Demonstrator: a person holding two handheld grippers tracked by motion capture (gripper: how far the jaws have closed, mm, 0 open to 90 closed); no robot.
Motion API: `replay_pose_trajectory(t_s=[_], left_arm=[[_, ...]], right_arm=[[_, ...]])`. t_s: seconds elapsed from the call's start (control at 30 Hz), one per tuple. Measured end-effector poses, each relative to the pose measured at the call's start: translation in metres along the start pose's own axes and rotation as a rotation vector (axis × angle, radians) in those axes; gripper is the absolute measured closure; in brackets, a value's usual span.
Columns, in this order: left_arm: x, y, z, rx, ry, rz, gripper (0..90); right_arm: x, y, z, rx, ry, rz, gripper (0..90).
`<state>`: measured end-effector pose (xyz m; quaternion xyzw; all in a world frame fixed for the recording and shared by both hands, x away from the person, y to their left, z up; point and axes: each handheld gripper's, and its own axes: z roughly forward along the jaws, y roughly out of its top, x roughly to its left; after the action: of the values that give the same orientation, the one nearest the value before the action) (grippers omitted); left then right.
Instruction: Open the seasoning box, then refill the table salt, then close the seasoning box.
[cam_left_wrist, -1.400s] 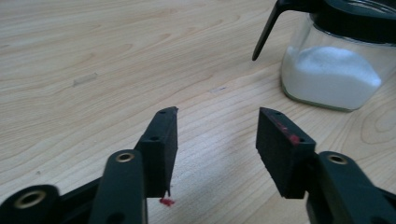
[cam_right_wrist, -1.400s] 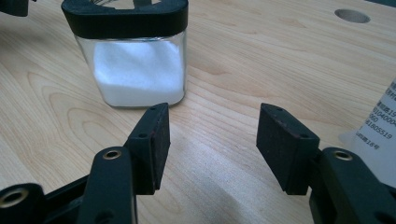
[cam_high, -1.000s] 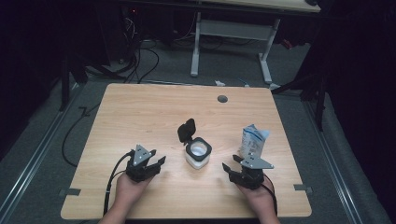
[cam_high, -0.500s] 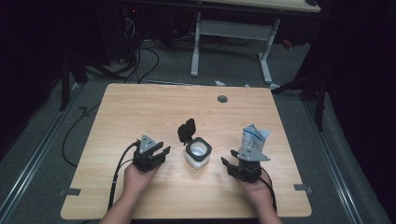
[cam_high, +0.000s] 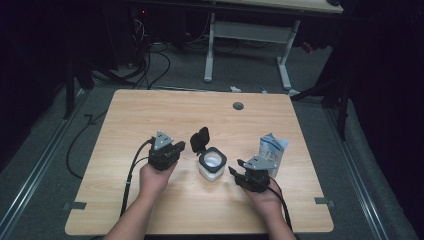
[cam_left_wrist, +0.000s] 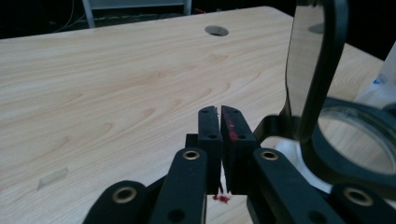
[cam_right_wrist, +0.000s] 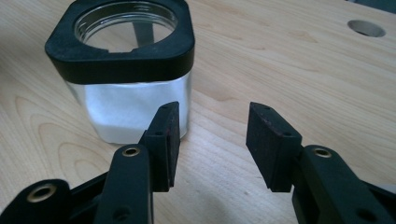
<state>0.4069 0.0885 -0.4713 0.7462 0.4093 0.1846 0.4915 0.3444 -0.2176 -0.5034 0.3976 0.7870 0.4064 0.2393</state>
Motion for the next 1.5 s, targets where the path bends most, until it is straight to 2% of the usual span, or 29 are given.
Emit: replay_pose_trajectory(t_s=[0.1,0.23,0.33,0.57,0.73,0.97,1.07,1.33,1.5], left_arm=[[-0.002,0.006,0.001,-0.017,-0.005,-0.010,89.5],[-0.004,0.013,0.003,-0.035,-0.019,-0.021,89.6],[-0.006,0.016,0.004,-0.043,-0.030,-0.029,89.6],[-0.009,0.018,0.005,-0.049,-0.046,-0.036,89.7],[-0.012,0.019,0.005,-0.052,-0.052,-0.029,89.7],[-0.017,0.019,0.005,-0.052,-0.065,-0.027,89.7],[-0.023,0.017,0.005,-0.060,-0.083,-0.024,89.7],[-0.045,0.006,0.007,-0.030,-0.139,0.030,89.6],[-0.051,-0.004,0.008,-0.015,-0.131,0.037,89.6]], right_arm=[[0.003,-0.003,0.001,-0.002,0.019,0.003,58.2],[0.009,-0.005,0.004,0.010,0.023,-0.024,59.2],[0.014,-0.005,0.006,0.004,0.043,-0.024,62.9],[0.023,-0.006,0.006,0.008,0.038,-0.050,71.3],[0.026,-0.007,0.004,0.000,0.051,-0.062,89.7],[0.028,-0.006,0.003,-0.003,0.054,-0.073,89.7],[0.029,-0.006,0.003,-0.002,0.055,-0.067,89.3],[0.032,-0.005,0.004,-0.003,0.055,-0.079,89.1],[0.032,-0.004,0.003,-0.004,0.055,-0.077,89.0]])
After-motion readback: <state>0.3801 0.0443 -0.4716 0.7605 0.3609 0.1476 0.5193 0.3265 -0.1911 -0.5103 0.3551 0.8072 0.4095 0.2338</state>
